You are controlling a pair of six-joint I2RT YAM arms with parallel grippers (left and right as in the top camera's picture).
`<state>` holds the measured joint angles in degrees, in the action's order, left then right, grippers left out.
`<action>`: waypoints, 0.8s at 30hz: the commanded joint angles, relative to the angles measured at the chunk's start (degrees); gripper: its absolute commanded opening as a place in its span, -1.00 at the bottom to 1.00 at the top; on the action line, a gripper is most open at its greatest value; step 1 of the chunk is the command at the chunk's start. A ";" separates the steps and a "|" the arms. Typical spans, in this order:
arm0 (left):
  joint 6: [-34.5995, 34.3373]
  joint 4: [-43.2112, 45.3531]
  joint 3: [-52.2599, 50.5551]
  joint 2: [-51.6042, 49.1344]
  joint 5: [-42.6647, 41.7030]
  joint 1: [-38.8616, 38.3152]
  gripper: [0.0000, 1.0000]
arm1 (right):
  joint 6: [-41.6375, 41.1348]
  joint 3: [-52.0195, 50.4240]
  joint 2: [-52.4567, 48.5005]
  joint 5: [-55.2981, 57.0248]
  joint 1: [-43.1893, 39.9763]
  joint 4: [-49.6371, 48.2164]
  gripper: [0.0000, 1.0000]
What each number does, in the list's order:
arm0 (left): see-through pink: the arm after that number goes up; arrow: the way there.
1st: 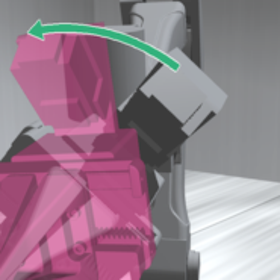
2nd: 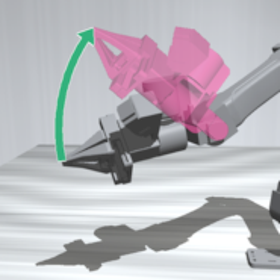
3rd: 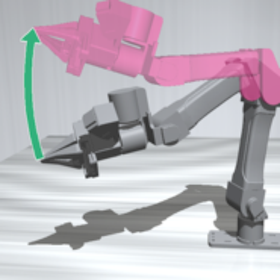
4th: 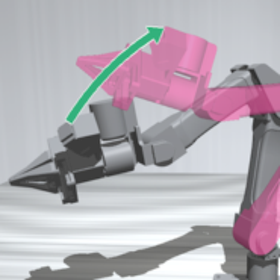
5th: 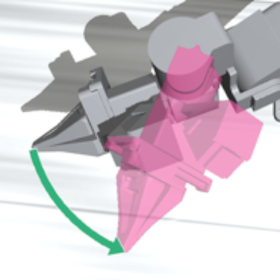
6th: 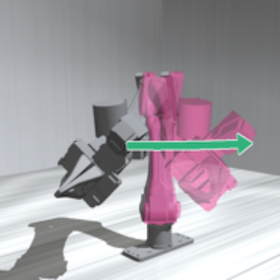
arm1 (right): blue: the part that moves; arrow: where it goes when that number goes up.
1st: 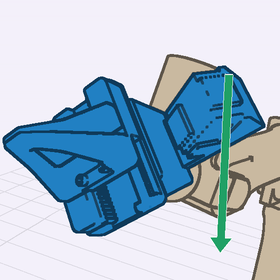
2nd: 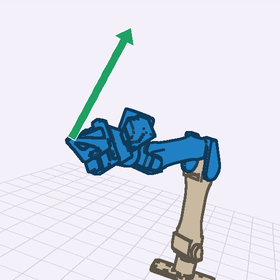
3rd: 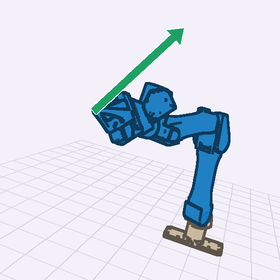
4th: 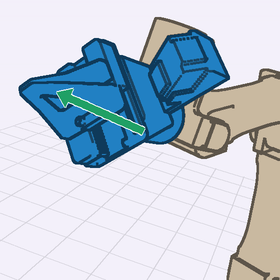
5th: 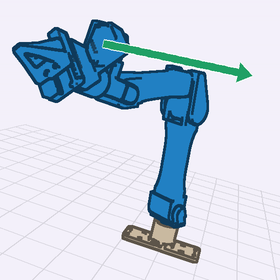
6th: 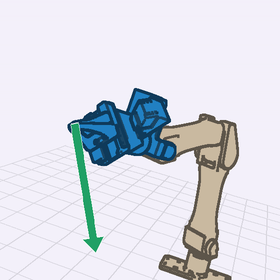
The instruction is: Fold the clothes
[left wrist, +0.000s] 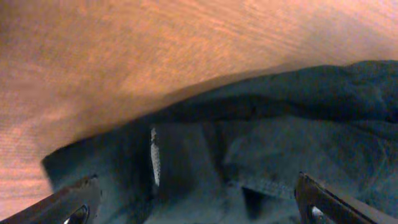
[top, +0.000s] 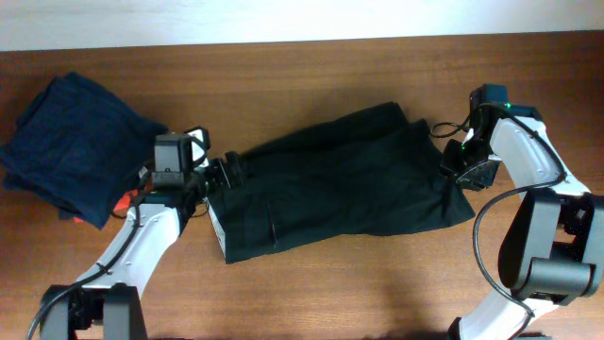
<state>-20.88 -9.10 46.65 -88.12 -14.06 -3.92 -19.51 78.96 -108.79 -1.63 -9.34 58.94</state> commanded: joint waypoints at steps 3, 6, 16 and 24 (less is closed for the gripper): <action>1.27 3.52 -0.20 -5.64 1.84 -1.68 0.57 | 0.92 1.01 1.51 -1.88 -0.42 -1.62 -0.13; 1.27 4.46 -0.20 -7.21 -0.02 -1.73 0.04 | 3.19 1.01 1.51 -6.67 -0.42 -6.64 -0.01; 1.05 -5.62 1.29 4.31 -11.67 0.35 -1.00 | 3.21 0.98 1.31 -9.03 -0.39 -21.68 0.20; 1.05 -24.35 1.29 14.88 -11.65 0.35 -0.99 | 4.46 0.98 -2.25 -12.11 2.34 -25.77 0.33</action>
<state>-20.14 -30.72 47.29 -74.65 -24.73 -3.95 -15.64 78.98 -109.03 -12.25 -8.78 33.95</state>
